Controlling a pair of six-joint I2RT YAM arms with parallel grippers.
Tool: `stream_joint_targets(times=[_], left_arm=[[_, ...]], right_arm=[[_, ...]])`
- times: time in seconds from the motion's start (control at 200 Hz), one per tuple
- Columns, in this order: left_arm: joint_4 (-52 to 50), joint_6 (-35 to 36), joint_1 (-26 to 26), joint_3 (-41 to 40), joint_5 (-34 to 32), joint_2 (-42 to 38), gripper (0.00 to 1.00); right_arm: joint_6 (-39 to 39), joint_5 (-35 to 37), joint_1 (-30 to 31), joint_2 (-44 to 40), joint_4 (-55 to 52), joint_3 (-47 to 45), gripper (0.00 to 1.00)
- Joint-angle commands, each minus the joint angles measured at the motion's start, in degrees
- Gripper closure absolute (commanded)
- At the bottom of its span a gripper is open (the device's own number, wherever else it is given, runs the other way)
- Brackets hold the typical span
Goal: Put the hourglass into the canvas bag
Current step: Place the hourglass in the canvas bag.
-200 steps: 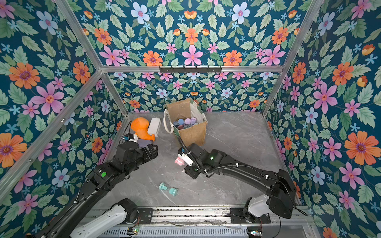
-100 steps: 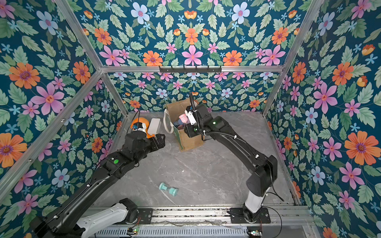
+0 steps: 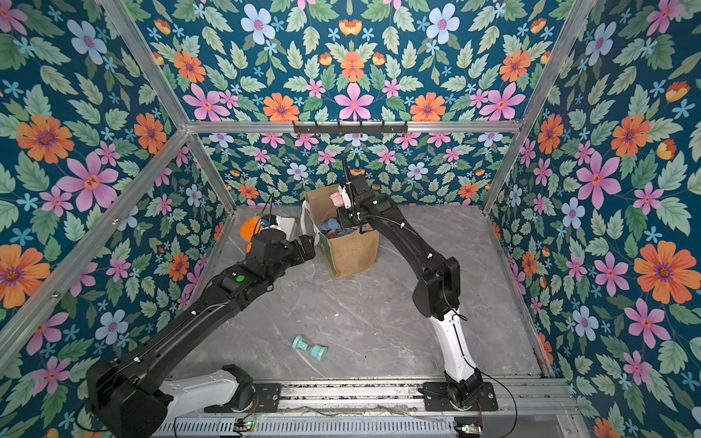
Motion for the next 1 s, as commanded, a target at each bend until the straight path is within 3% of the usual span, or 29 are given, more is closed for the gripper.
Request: stream_joint_targets(times=[0.0,0.325,0.43,0.52,0.685,0.995], left_arm=[[1.87,-0.14,0.24,-0.57,-2.11,0.16,0.0],[2.7,-0.86,0.97,-2.22,-2.53,0.1,0.0],[2.87,-1.1,1.17,-2.26,-2.23,0.19,0.0],[2.92,-1.18,1.28,-2.14,-2.01,0.14,0.0],[2.71,-1.43,1.46,-1.84,-1.62,-0.52,0.0],[-1.82,-2.44,1.88,-1.56,-1.52,-3.97,0.0]], right_arm=[[-0.53,1.25,-0.06,2.57,-2.21,1.29,0.69],[-0.79,4.39,-0.08,6.34,-1.27,-2.1,0.66],[-0.87,4.84,-0.1,5.99,-1.21,-2.18,0.61],[-0.97,4.92,-0.05,5.27,-1.86,-1.35,0.5],[-1.06,4.89,-0.11,1.64,-2.39,-0.95,0.34],[-1.0,2.0,2.46,-11.16,-3.07,-4.38,0.28]])
